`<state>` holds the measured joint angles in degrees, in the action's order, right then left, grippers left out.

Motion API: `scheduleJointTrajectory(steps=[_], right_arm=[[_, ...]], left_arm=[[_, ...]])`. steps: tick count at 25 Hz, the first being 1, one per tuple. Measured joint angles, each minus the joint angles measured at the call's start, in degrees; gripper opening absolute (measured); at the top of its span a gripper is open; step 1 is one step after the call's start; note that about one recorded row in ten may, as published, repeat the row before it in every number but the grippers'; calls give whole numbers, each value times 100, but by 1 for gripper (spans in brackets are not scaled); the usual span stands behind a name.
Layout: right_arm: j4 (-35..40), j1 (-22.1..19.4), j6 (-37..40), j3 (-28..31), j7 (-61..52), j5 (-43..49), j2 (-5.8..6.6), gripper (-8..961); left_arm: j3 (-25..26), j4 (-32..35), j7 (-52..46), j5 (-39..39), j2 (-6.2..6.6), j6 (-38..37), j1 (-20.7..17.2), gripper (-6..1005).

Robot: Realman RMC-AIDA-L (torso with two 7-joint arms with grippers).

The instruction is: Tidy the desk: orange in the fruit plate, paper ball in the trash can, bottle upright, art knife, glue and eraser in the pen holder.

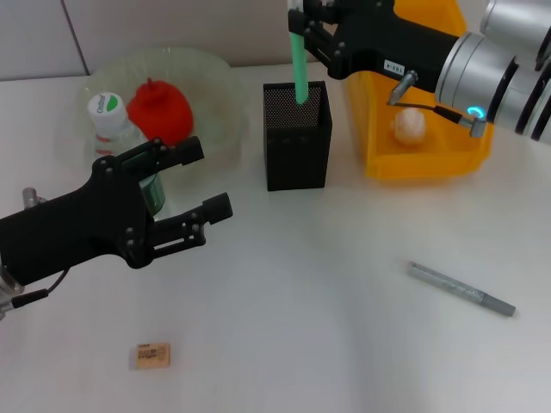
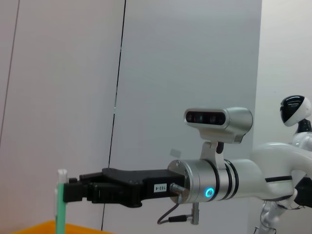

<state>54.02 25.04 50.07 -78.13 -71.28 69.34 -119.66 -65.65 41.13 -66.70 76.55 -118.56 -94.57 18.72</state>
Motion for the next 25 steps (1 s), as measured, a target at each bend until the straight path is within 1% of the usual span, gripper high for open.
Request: scheduleJointTrajectory(steps=[11, 25], right_arm=[[-299, 9, -165, 8, 92, 0, 8, 169], [-474, 28, -174, -61, 98, 0, 4, 168]], left_arm=[[0, 0, 0, 0, -1, -43, 17, 785], [-33, -12, -11, 1, -18, -79, 7, 786]])
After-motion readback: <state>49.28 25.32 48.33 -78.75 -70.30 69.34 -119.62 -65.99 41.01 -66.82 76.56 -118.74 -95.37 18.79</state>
